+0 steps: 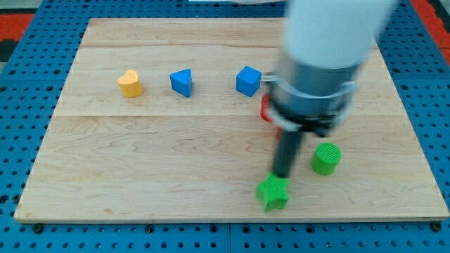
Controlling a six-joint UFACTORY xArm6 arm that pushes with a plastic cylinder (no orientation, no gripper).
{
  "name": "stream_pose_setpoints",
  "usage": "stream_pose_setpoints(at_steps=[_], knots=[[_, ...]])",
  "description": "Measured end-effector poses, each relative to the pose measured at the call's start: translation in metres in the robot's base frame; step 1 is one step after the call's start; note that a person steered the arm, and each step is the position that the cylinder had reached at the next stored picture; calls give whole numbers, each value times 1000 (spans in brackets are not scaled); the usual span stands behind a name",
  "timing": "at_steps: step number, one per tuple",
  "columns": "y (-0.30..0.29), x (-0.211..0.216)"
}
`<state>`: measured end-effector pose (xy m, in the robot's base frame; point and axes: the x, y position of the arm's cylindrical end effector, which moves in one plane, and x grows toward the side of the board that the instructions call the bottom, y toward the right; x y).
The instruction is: Push the green star towards the bottom right
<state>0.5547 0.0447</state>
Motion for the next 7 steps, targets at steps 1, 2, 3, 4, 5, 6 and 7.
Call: stream_pose_setpoints(at_steps=[1,2,3,4,5,6,7], knots=[[-77,7],[-94,38],[-29,46],[39,45],[79,45],[66,46],[63,52]])
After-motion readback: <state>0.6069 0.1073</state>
